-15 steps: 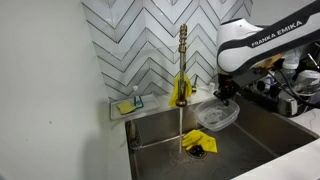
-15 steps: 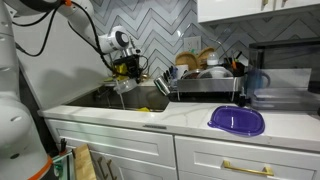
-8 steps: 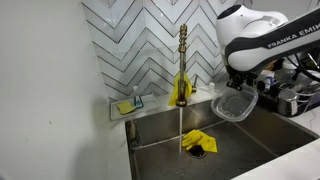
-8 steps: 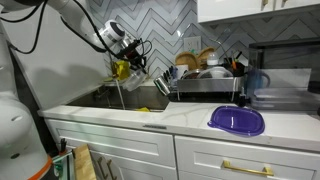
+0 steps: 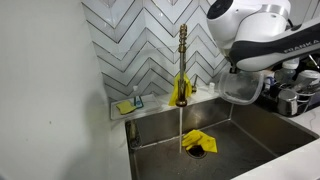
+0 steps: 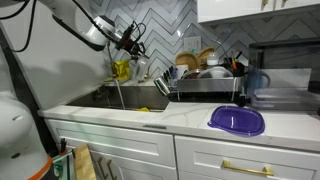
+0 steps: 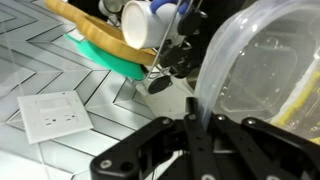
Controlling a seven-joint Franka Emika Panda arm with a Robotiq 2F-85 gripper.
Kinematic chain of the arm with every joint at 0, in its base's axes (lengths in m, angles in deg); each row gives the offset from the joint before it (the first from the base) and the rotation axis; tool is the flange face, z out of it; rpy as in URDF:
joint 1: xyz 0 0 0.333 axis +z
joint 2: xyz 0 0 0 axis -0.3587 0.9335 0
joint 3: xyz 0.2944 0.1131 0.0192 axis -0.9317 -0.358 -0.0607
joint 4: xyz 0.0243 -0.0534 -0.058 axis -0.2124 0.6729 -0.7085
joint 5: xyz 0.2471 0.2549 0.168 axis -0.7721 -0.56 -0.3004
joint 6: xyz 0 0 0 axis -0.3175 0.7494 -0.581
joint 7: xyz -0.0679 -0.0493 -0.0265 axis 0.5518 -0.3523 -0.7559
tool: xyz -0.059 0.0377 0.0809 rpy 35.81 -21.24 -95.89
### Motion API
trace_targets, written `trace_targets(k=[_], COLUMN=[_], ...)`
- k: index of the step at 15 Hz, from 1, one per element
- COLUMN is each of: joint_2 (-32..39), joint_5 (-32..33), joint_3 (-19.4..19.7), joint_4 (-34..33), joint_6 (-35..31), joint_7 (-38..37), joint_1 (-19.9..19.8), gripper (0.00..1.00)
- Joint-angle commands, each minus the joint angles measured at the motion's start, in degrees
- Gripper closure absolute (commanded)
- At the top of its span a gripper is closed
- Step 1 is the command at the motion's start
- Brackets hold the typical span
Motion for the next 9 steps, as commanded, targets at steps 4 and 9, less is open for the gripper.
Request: trace_targets(k=[4,9], joint_2=[-1.98,-1.61], joint_5=[21.54,29.59], joint_3=[-1.59,-2.29], joint_4=[2.05,2.3], joint_6=[-0.24,3.8], joint_7=[-3.52,-10.96], joint_1=[0.73,1.0], gripper=[0.99,0.99])
